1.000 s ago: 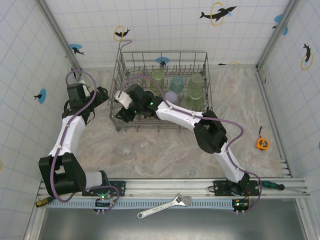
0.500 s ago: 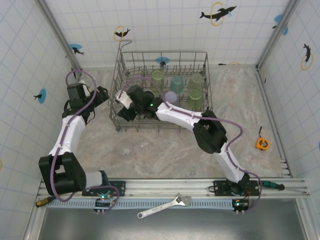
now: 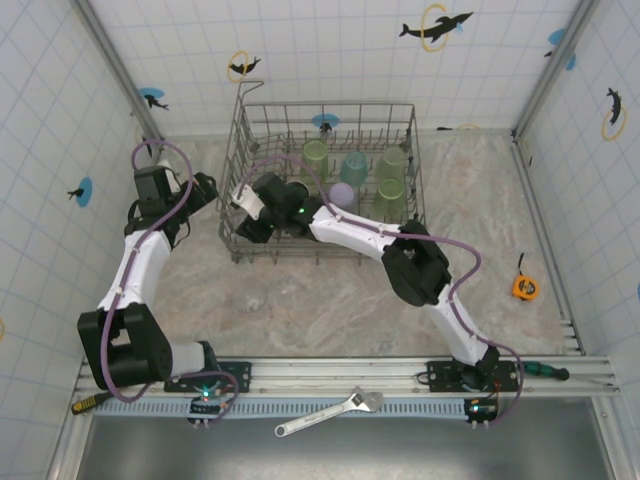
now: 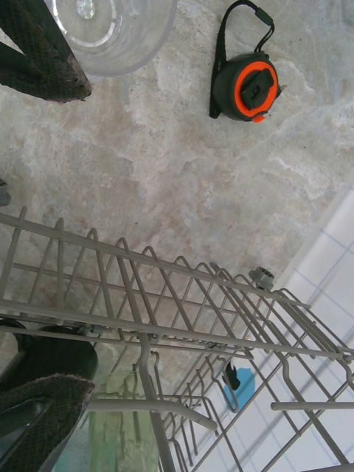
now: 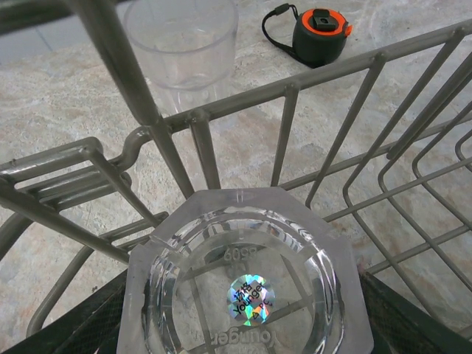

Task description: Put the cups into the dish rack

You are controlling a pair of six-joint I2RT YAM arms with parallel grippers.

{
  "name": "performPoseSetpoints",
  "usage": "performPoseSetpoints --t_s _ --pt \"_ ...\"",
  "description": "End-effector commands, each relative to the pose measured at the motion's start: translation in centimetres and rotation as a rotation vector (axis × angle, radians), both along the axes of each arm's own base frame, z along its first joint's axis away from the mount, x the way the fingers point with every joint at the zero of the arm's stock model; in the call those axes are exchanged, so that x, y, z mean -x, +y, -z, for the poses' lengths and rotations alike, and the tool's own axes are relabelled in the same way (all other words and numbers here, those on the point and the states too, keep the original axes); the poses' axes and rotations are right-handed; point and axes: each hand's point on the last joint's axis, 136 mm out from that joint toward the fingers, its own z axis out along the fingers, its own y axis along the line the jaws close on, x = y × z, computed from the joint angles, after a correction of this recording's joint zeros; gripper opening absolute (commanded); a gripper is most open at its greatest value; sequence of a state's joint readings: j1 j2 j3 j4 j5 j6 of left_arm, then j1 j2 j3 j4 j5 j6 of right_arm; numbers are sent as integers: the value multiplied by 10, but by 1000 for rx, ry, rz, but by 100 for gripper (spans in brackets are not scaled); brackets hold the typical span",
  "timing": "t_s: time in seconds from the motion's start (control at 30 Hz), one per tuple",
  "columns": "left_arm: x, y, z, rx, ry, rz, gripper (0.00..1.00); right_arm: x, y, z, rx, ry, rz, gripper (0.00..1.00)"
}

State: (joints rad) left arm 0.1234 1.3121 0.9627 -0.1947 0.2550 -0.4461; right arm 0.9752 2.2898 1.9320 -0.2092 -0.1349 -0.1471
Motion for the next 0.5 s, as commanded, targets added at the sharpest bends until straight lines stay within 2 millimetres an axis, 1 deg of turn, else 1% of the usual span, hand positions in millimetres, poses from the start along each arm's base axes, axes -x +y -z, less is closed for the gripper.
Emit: performPoseSetpoints --t_s 0.0,0.13,0.2,0.37,0.47 --pt "3 -7 14 20 42 28 97 21 2 39 83 81 -56 46" --pt "3 -7 15 21 45 30 97 22 2 37 86 86 -53 62" --pt "3 -7 15 21 44 30 98 21 2 32 77 86 -49 73" --pt "3 -8 17 27 51 34 98 17 5 9 27 71 -28 85" --pt "2 -8 18 29 52 34 98 16 8 -6 -8 65 -18 90"
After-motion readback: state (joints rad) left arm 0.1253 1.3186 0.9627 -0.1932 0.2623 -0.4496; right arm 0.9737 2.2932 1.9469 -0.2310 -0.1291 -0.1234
